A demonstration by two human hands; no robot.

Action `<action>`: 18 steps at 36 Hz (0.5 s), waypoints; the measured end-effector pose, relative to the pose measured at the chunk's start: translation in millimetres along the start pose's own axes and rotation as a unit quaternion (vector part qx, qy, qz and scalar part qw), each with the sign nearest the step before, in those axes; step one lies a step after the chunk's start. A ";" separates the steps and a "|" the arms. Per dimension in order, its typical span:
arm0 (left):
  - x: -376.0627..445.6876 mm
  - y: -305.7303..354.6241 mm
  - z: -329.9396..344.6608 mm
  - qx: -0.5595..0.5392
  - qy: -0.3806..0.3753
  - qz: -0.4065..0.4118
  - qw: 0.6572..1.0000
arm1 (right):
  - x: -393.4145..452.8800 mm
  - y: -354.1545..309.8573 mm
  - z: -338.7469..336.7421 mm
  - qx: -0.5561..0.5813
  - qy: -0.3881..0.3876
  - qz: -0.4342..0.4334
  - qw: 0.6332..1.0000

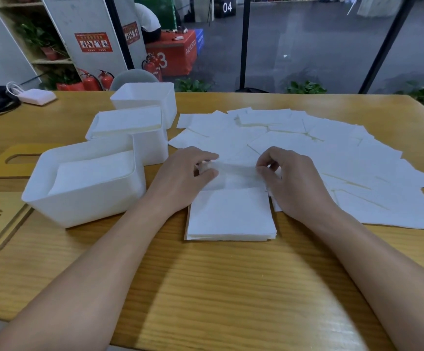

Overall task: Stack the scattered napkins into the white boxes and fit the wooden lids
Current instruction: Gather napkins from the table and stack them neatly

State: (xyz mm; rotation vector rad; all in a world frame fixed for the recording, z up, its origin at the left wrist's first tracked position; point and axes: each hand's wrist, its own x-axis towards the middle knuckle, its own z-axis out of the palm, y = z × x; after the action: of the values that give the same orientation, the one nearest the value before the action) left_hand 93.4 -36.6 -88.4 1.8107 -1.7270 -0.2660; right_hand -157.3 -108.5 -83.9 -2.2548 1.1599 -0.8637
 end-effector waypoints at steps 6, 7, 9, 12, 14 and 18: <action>2.8 3.7 -2.7 -0.012 0.002 0.019 1.000 | -3.5 -11.1 -10.1 0.047 0.014 -0.038 0.998; 1.7 5.1 -3.1 -0.031 0.001 0.018 0.999 | -3.3 -10.6 -9.9 0.048 0.019 -0.043 0.998; -0.5 7.8 -3.7 -0.071 0.005 0.016 0.997 | -3.2 -10.1 -9.0 0.051 0.033 -0.050 0.997; -1.7 9.6 -3.6 -0.105 0.009 0.033 0.994 | -4.8 -8.1 -7.5 0.070 0.030 -0.037 0.996; -2.1 10.4 -3.5 -0.112 0.019 0.037 0.993 | -5.5 -5.9 -7.2 0.054 0.019 -0.040 0.998; -4.4 15.0 -5.8 -0.145 0.065 0.052 0.986 | -5.7 -6.0 -9.7 0.051 0.063 -0.072 0.994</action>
State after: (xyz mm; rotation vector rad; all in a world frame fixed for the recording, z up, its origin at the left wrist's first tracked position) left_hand 83.5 -30.1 -76.7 1.4907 -1.5947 -0.3294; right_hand -163.4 -101.6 -75.2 -2.2485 0.9917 -1.1097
